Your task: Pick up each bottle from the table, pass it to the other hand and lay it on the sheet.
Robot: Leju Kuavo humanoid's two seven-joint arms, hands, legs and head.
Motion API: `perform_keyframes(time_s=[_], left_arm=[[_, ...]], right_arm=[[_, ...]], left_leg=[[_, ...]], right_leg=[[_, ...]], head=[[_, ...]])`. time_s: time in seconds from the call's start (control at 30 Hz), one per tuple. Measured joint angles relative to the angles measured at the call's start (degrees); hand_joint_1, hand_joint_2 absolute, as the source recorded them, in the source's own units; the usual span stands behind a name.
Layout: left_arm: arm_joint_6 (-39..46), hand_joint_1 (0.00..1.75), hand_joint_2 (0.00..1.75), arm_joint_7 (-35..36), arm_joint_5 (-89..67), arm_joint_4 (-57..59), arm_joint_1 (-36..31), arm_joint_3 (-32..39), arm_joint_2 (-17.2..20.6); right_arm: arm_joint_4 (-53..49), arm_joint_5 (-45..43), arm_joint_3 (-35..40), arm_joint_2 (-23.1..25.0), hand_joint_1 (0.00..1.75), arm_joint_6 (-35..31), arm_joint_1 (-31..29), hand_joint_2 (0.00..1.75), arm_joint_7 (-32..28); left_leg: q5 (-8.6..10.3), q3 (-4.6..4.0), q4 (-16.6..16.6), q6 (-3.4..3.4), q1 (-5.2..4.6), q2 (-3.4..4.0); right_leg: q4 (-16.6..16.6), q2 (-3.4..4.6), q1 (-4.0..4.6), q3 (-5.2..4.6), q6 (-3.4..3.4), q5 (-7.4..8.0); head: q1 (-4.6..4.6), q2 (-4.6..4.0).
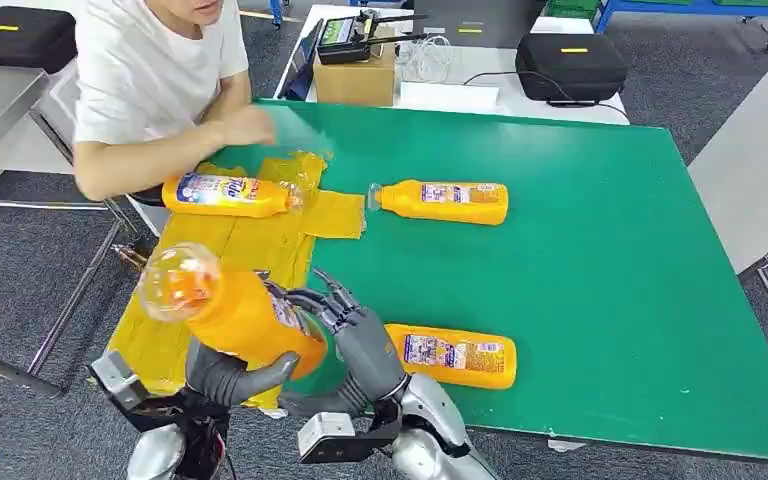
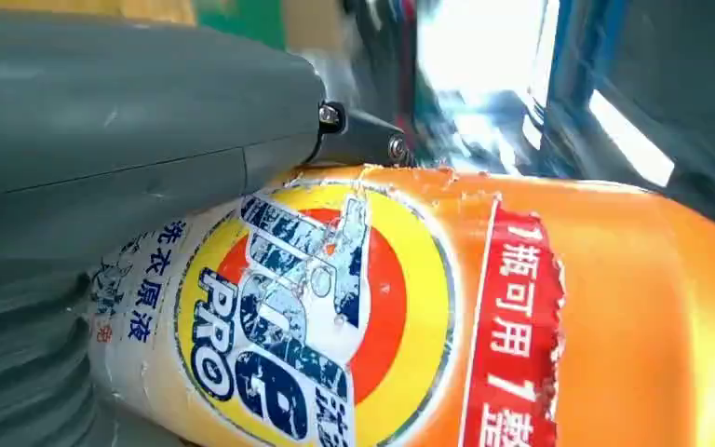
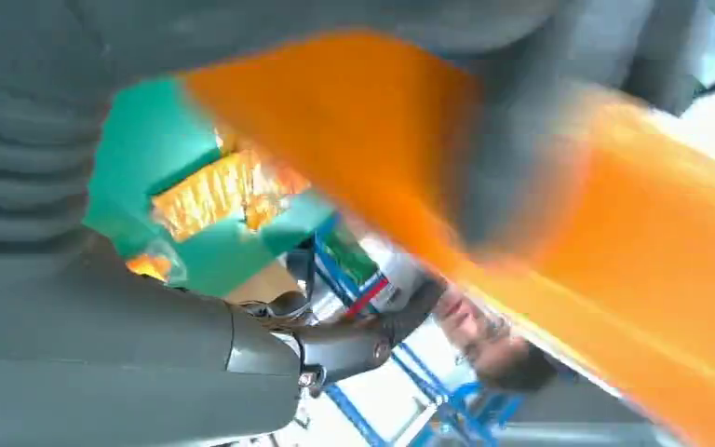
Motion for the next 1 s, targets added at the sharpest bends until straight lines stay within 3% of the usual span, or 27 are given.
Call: perform_keyframes(time_s=[0.13,0.17,0.2,0.37,0.63,0.73,0.77,0.8,0.83,0.87,0.93,1.0], left_arm=[[12.6,1.69,1.75,1.5,-18.5,2.8,-1.1,2.9,2.1],[15.6,1.50,1.75,2.5,-23.3,3.8,-1.5,3.6,2.5],[18.5,1.45,1.75,3.4,-28.6,5.2,-1.7,4.4,3.3],[23.4,1.29,1.75,4.9,-37.9,10.3,-2.1,7.0,6.1],[26.6,1.61,1.75,9.8,-48.2,22.8,-8.2,8.8,11.0],[26.5,1.57,1.75,11.0,-50.2,29.2,-13.0,9.5,12.6],[26.4,1.38,1.75,11.2,-50.9,31.4,-14.6,9.6,13.2],[26.2,0.73,1.75,11.2,-51.6,33.4,-15.9,9.6,13.8],[25.9,0.56,1.75,10.9,-52.1,35.1,-17.1,9.6,14.3],[25.6,0.17,1.75,10.6,-52.7,36.6,-18.2,9.6,14.8],[24.6,0.16,1.75,9.3,-52.7,39.6,-20.2,9.4,15.4],[22.1,0.00,1.75,7.3,-50.2,41.6,-21.9,9.4,15.6]], right_arm=[[-1.0,0.1,-1.1,-0.1,0.00,-2.1,0.9,0.00,-0.8],[-1.5,0.0,-1.6,-0.2,0.00,-2.4,1.3,0.00,-1.1],[-2.2,-0.2,-1.9,-0.3,0.00,-2.7,1.8,0.00,-1.4],[-3.7,-1.4,-3.2,-1.1,0.00,-2.5,3.9,0.00,-2.8],[-3.6,-2.9,-4.0,-1.5,0.00,-1.4,4.6,0.00,-4.5],[-3.6,-3.5,-4.0,-1.5,0.00,-1.0,4.6,0.00,-5.1],[-3.5,-3.8,-4.0,-1.5,0.00,-0.9,4.6,0.00,-5.2],[-3.4,-4.1,-4.0,-1.5,0.00,-0.8,4.5,0.00,-5.3],[-3.3,-4.3,-4.0,-1.5,0.00,-0.7,4.5,0.00,-5.5],[-3.2,-4.5,-4.0,-1.5,0.00,-0.6,4.4,0.00,-5.6],[-2.9,-5.3,-4.0,-1.5,0.00,-0.3,4.2,0.00,-6.2],[-2.6,-5.8,-4.0,-1.5,0.00,-0.3,3.9,0.00,-6.6]], left_leg=[[0.01,0.01,0.0,-0.01,0.02,0.01],[0.01,-0.01,0.0,-0.01,0.02,0.00],[0.01,-0.02,0.0,-0.01,0.02,0.02],[0.01,-0.03,0.0,-0.01,0.00,0.04],[0.03,0.02,0.0,-0.02,0.01,-0.03],[0.03,0.15,0.0,-0.02,0.02,-0.02],[0.04,0.19,0.0,-0.03,0.02,-0.04],[0.04,0.22,0.0,-0.04,0.02,-0.05],[0.05,0.23,0.0,-0.04,0.02,-0.05],[0.06,0.25,0.0,-0.04,0.02,-0.04],[0.06,0.31,0.0,-0.04,0.02,-0.05],[0.06,0.33,0.0,-0.03,0.01,-0.05]], right_leg=[[0.0,-0.02,0.02,-0.01,0.00,0.00],[0.0,-0.03,0.01,-0.01,0.00,0.00],[0.0,0.00,0.01,-0.01,0.00,0.00],[0.0,0.02,0.00,-0.03,0.00,0.00],[0.0,-0.03,0.01,0.05,0.00,0.00],[0.0,-0.01,0.01,0.18,-0.01,0.00],[0.1,-0.01,0.01,0.22,-0.01,0.00],[0.1,-0.02,0.01,0.24,-0.01,0.00],[0.1,-0.02,0.01,0.25,-0.01,0.00],[0.1,-0.02,0.01,0.26,-0.01,0.00],[0.1,-0.01,0.00,0.32,-0.01,0.00],[0.1,-0.03,-0.01,0.35,-0.01,0.00]], head=[[-0.04,0.00],[0.00,0.00],[0.00,0.00],[0.00,0.00],[-0.02,0.00],[-0.02,0.00],[-0.02,0.00],[-0.02,0.00],[-0.02,0.00],[0.00,0.00],[-0.02,0.00],[-0.02,0.00]])
